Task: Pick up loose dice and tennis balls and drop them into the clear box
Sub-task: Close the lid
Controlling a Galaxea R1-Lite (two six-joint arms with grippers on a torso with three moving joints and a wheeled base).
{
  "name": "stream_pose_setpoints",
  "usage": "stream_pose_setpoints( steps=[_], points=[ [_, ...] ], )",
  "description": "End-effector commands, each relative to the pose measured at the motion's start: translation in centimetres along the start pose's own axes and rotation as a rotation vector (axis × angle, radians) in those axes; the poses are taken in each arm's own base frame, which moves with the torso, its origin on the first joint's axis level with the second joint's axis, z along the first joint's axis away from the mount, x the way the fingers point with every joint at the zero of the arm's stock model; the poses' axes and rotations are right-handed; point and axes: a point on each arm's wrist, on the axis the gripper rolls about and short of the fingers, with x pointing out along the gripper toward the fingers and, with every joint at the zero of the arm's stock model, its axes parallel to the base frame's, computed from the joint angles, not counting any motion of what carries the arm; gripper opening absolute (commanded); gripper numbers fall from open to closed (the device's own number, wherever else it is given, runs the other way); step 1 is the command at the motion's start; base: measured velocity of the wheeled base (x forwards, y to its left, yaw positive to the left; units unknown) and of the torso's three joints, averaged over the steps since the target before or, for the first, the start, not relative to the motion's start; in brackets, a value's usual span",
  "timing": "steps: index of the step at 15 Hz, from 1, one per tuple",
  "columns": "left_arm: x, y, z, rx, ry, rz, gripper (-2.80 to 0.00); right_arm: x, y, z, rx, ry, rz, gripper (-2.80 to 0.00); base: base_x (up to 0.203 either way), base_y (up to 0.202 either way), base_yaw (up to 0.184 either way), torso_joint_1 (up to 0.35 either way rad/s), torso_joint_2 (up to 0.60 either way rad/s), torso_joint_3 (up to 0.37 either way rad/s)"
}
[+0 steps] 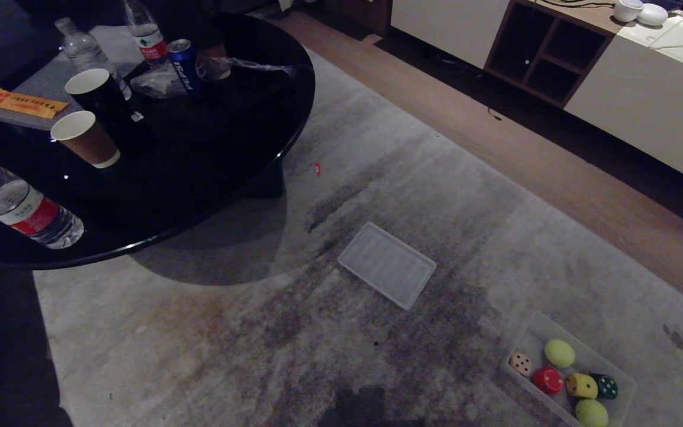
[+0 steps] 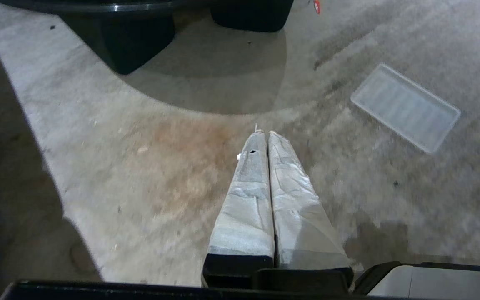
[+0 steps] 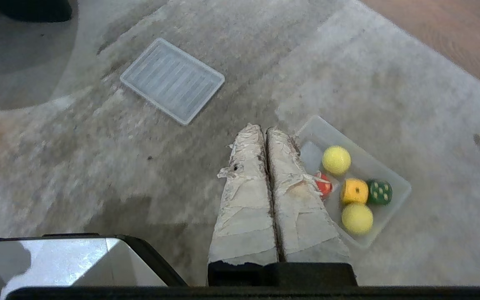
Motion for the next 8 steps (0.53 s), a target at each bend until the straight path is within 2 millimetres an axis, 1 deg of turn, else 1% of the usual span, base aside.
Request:
stream_pose_setpoints(
  steps=[1, 8],
  points=[
    [0.02, 0.0, -0.05, -0.001, 0.004, 0.001, -2.8, 0.01, 0.0, 0.0, 0.0, 0.002, 0.001, -2.8, 0.189, 0.0, 0.0, 0.002, 0.0, 0.0],
    [0.02, 0.0, -0.05, 0.002, 0.004, -0.001, -2.8, 0.01, 0.0, 0.0, 0.0, 0.002, 0.001, -2.8, 0.181, 0.0, 0.0, 0.003, 0.0, 0.002]
  ],
)
